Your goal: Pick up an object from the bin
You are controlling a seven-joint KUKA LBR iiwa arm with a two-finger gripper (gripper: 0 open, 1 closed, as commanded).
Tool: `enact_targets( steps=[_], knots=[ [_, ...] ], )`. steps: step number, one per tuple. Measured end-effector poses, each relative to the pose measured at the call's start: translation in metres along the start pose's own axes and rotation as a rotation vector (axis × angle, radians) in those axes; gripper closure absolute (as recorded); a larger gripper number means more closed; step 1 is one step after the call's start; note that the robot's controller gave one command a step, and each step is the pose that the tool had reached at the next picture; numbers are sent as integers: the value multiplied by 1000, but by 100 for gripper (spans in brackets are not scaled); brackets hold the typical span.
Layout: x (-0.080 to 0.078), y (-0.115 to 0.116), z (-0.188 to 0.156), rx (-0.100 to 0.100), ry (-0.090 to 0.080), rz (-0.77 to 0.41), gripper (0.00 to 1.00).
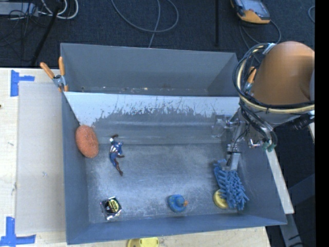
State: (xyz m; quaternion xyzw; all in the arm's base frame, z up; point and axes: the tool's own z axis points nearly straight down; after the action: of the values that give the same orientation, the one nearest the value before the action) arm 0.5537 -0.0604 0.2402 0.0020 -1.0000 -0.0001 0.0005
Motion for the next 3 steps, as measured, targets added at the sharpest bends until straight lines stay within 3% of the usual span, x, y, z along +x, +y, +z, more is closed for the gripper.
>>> enact_targets(
  steps=[1,2,3],
  knots=[
    [0,0,0,0,0,0,0],
    [7,-3,18,1,-9,-72,0],
    [25,-26,80,1,-5,-182,0]
  ],
)
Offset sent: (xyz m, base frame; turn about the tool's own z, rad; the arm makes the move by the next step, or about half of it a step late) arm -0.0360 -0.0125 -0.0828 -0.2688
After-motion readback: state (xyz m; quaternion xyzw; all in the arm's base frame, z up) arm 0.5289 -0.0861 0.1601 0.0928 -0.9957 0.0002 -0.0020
